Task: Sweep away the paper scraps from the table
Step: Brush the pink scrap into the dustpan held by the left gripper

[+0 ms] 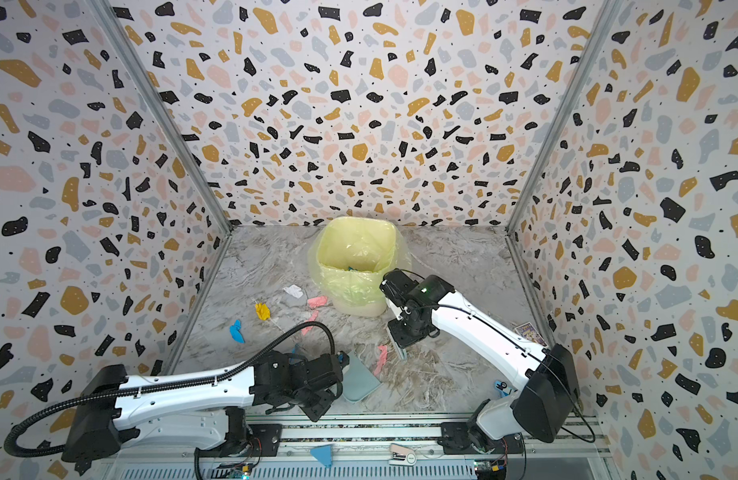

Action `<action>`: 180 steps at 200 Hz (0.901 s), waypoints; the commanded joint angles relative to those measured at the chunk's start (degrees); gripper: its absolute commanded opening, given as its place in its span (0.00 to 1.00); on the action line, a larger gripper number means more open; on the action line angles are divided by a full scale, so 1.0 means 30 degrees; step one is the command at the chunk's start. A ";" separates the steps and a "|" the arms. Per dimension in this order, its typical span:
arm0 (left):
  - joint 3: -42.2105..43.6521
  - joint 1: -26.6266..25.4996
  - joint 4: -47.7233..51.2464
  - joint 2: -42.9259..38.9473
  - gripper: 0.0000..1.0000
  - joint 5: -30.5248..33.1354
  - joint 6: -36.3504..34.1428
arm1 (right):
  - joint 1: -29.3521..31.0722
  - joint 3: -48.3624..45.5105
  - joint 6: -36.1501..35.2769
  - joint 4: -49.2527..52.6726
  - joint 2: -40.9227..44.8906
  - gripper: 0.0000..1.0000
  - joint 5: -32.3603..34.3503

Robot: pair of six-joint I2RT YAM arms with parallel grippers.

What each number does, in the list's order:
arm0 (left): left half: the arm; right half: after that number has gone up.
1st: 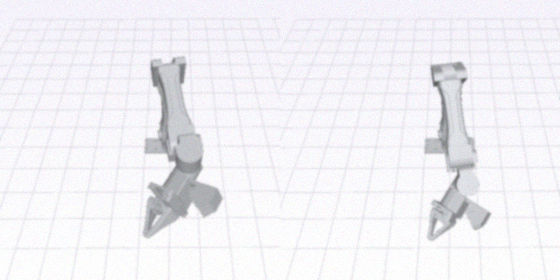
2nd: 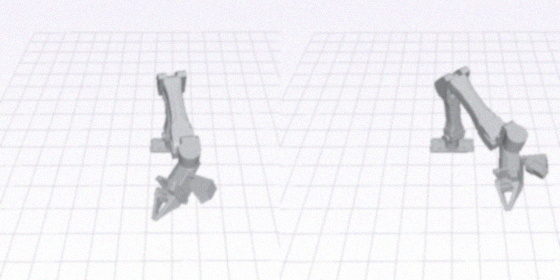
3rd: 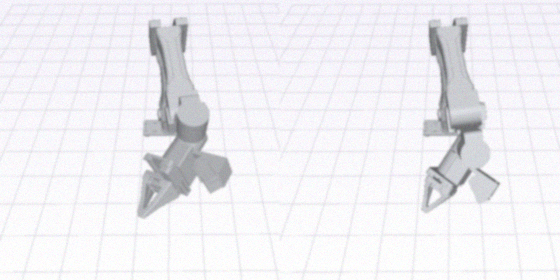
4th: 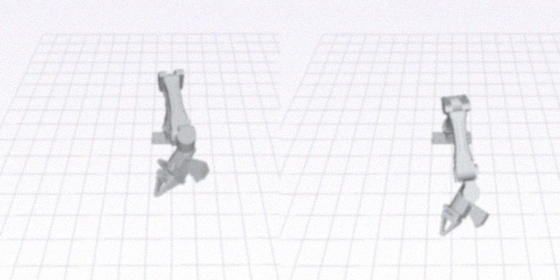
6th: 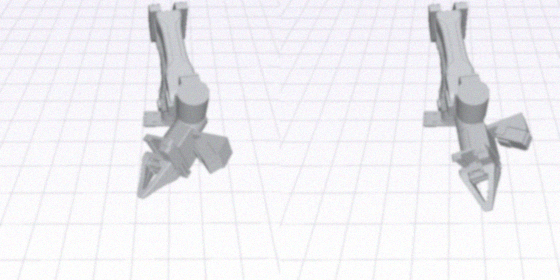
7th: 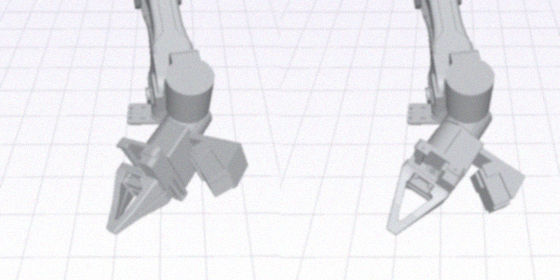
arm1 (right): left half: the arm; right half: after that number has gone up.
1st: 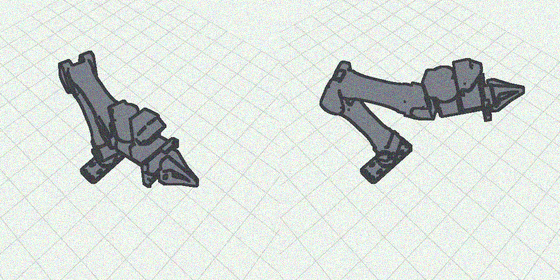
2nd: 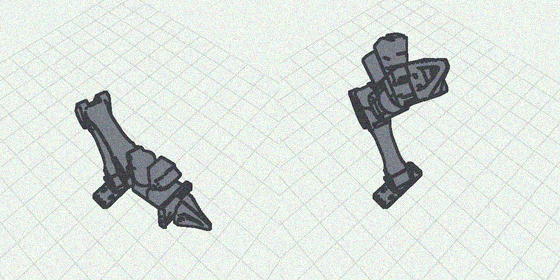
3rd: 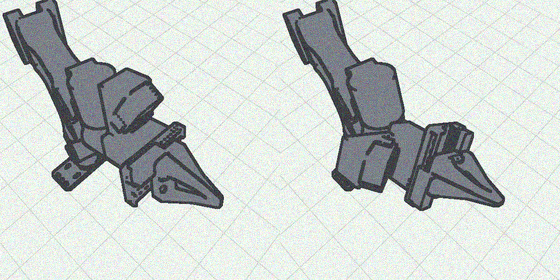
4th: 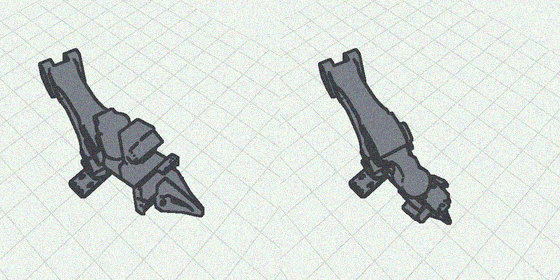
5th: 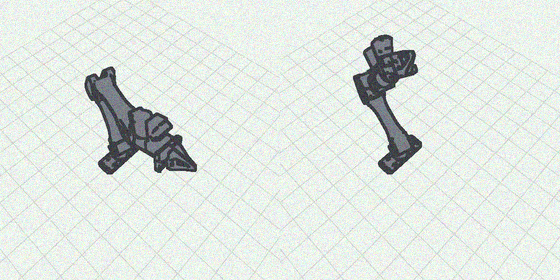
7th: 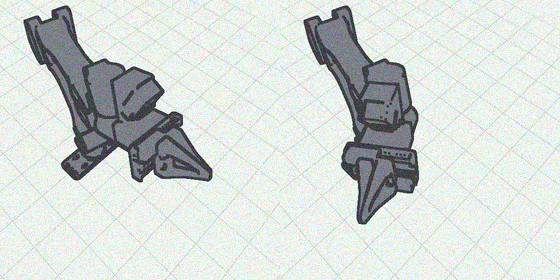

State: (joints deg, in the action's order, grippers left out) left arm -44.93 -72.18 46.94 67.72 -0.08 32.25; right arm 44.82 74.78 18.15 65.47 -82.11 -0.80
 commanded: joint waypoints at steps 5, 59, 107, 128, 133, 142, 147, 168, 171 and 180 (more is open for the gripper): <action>0.0509 -0.0168 -0.0306 0.0198 0.21 -0.0321 -0.0350 | 0.0171 0.0895 -0.0348 0.0829 -0.0215 0.00 0.0555; 0.0397 -0.0226 -0.0563 0.0931 0.21 -0.0108 -0.0872 | 0.0411 0.1145 -0.0445 0.0888 -0.0607 0.00 0.0593; 0.0354 -0.0225 -0.0935 0.1316 0.20 -0.0004 -0.0994 | 0.0875 0.0854 -0.0397 0.0568 -0.0906 0.00 0.0197; 0.0399 -0.0226 -0.1056 0.1373 0.20 -0.0061 -0.1023 | 0.1105 0.0939 -0.0386 0.0478 -0.1083 0.00 0.0023; 0.0411 -0.0226 -0.1056 0.1395 0.20 -0.0058 -0.1047 | 0.1160 0.0970 -0.0372 0.0457 -0.1132 0.00 -0.0034; 0.0432 -0.0226 -0.1097 0.1447 0.20 -0.0091 -0.1067 | 0.1254 0.1051 -0.0382 0.0414 -0.1192 0.00 -0.0154; 0.0471 -0.0224 -0.1086 0.1476 0.20 -0.0106 -0.1068 | 0.1312 0.1080 -0.0368 0.0412 -0.1250 0.00 -0.0212; 0.0612 -0.0212 -0.1141 0.1595 0.20 -0.0150 -0.1111 | 0.1576 0.1233 -0.0340 0.0420 -0.1400 0.00 -0.0375; 0.0626 -0.0224 -0.1155 0.1621 0.20 -0.0150 -0.1089 | 0.1605 0.1249 -0.0338 0.0413 -0.1427 0.00 -0.0393; 0.0678 -0.0226 -0.1254 0.1624 0.20 -0.0202 -0.1077 | 0.1726 0.1278 -0.0287 0.0414 -0.1430 0.00 -0.0495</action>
State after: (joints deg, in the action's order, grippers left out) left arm -43.42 -72.49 43.62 72.12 -0.58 29.56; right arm 49.08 76.58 17.41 66.00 -86.15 -1.08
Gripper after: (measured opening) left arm 0.208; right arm 0.106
